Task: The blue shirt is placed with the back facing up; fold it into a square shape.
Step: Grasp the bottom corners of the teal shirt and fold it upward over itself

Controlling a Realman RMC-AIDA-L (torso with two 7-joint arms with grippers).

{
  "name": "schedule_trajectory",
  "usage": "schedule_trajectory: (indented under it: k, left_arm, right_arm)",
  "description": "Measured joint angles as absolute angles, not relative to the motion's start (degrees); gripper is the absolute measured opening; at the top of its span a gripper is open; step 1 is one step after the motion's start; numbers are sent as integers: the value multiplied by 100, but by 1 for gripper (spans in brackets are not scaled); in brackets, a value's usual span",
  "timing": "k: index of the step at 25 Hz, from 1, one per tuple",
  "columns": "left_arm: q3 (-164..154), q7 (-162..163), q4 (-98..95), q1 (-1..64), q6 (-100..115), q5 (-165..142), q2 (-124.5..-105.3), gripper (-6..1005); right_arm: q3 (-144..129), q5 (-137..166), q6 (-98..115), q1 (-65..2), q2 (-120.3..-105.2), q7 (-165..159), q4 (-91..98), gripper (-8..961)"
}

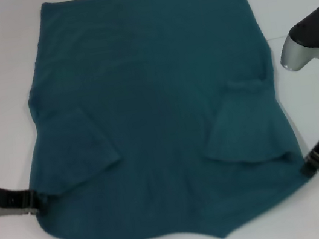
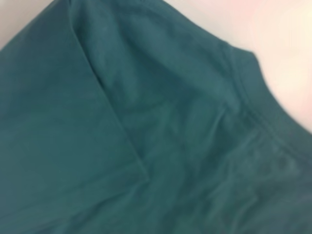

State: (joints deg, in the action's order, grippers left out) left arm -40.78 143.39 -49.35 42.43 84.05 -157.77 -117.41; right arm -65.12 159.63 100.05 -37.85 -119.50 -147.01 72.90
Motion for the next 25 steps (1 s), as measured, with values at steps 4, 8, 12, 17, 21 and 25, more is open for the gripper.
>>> schedule_trajectory:
  k: [4, 8, 12, 17, 21, 25]
  left_arm:
    - [-4054, 14370, -4939, 4291, 8915, -16058, -11694, 23]
    - [-4049, 14420, -4940, 4311, 9347, -16210, -11685, 23]
    - [-4047, 14434, -4940, 4293, 9812, -16349, -11671, 23]
    - [-4066, 14479, -4921, 4184, 10581, -16366, -11692, 23]
    - [-4088, 14523, -4932, 4039, 11056, -16363, -11782, 23]
    - [-4106, 14524, -4881, 3963, 11278, -16363, -11817, 23]
  right_arm:
    - [-6489, 15963, 10586, -3917, -11951, -14411, 7300, 65]
    - [-6488, 15962, 11033, -3980, -11940, -14101, 7218, 65]
    - [-6506, 15982, 11248, -3982, -11841, -13949, 7126, 65]
    - [-6564, 16145, 11352, -3976, -11784, -13841, 7021, 65]
    - [-6982, 16276, 11405, -3942, -11784, -13640, 6793, 65]
    - [-7249, 16277, 11416, -3962, -11795, -13597, 6561, 65]
